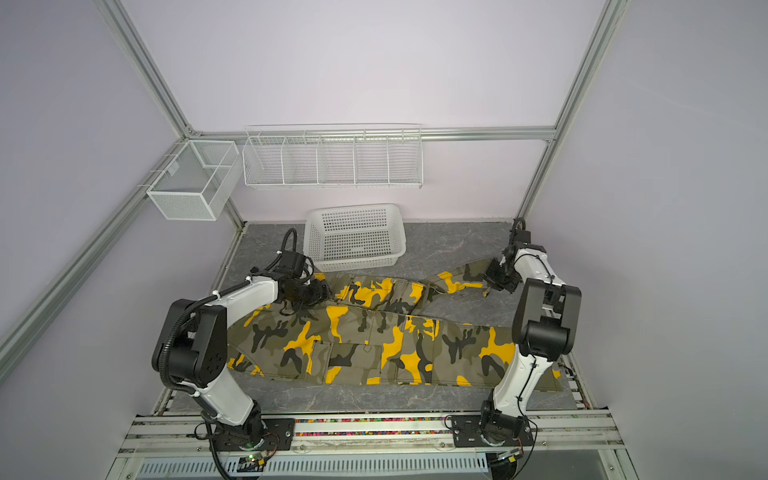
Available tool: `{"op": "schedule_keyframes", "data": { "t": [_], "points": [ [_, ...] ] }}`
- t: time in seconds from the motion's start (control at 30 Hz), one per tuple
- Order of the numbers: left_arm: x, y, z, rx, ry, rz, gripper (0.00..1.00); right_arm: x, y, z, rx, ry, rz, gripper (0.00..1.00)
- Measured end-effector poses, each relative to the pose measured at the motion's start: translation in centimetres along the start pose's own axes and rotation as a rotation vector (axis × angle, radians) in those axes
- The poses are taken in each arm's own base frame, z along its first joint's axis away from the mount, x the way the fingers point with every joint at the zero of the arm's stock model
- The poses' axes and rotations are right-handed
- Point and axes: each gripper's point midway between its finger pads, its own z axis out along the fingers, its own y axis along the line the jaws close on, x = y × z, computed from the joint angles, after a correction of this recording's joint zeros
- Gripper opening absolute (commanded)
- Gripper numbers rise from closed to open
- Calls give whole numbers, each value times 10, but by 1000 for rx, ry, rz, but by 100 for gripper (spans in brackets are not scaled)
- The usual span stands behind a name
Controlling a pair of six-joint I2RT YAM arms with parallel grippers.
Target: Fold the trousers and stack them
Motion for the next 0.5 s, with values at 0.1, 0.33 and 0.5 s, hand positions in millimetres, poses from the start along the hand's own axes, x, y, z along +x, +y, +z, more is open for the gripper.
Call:
{"op": "schedule_keyframes", "data": {
  "t": [0.1, 0.33, 0.5],
  "points": [
    [-7, 14, 0, -35, -25, -23, 80, -2, -19, -51, 33, -83, 29, 6],
    [-9, 40, 1, -76, -44, -67, 79, 31, -86, -89, 160, -66, 116, 7],
    [-9, 42, 1, -89, -45, -51, 79, 64, -103, -56, 203, 77, 129, 11]
  ]
}}
